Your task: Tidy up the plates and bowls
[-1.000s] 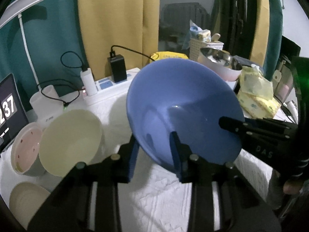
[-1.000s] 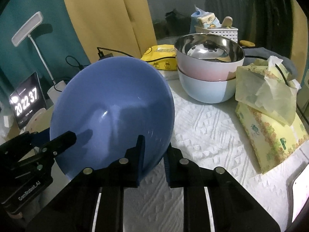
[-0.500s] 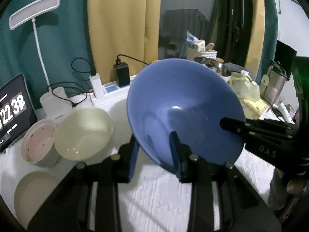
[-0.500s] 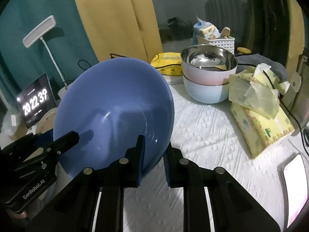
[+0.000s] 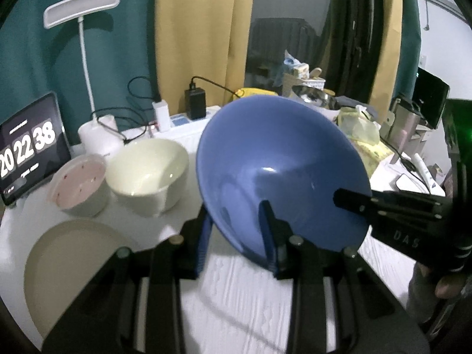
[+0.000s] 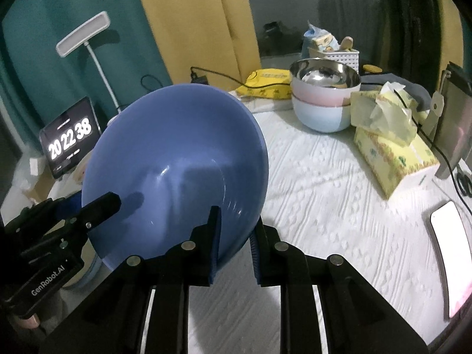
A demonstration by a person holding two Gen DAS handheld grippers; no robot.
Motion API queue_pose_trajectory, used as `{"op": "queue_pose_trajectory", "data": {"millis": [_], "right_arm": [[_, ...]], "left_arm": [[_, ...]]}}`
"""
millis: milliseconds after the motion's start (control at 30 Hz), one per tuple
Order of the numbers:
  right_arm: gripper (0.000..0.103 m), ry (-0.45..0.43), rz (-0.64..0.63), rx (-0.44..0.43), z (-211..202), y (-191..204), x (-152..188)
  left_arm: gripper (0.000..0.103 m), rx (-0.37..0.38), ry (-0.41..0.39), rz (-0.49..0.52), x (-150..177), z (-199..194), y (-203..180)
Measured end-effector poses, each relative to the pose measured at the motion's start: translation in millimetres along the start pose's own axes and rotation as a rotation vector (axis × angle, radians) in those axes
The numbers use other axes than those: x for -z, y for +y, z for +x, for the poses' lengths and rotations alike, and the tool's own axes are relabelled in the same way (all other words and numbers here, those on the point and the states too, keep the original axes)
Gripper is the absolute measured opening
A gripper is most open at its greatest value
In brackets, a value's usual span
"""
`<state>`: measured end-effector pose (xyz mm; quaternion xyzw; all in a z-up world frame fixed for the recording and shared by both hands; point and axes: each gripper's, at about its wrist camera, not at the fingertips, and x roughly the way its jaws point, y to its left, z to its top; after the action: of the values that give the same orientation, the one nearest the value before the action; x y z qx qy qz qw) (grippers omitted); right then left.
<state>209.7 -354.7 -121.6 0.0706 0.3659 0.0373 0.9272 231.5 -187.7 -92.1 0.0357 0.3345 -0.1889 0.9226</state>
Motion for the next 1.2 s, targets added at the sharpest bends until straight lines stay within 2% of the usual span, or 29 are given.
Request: {"op": "queue_pose_trajectory", "data": {"millis": [467, 933, 1067, 1200], "right_arm": [[0.024, 0.069, -0.026, -0.003, -8.6, 33.6, 30.0], [0.026, 0.107, -0.026, 0.014, -10.9, 45.1, 36.3], [0.034, 0.111, -0.033, 0.025, -11.4, 47.2, 36.1], [0.037, 0.106, -0.023, 0.020, -15.6, 45.9, 32.1]], "left_arm": [[0.033, 0.005, 0.028, -0.042, 40.1, -25.5, 19.3], [0.034, 0.024, 0.072, -0.055, 52.8, -28.6, 24.0], [0.034, 0.030, 0.113, -0.072, 53.4, -25.8, 26.1], [0.034, 0.041, 0.120, -0.075, 53.2, -28.6, 27.9]]}}
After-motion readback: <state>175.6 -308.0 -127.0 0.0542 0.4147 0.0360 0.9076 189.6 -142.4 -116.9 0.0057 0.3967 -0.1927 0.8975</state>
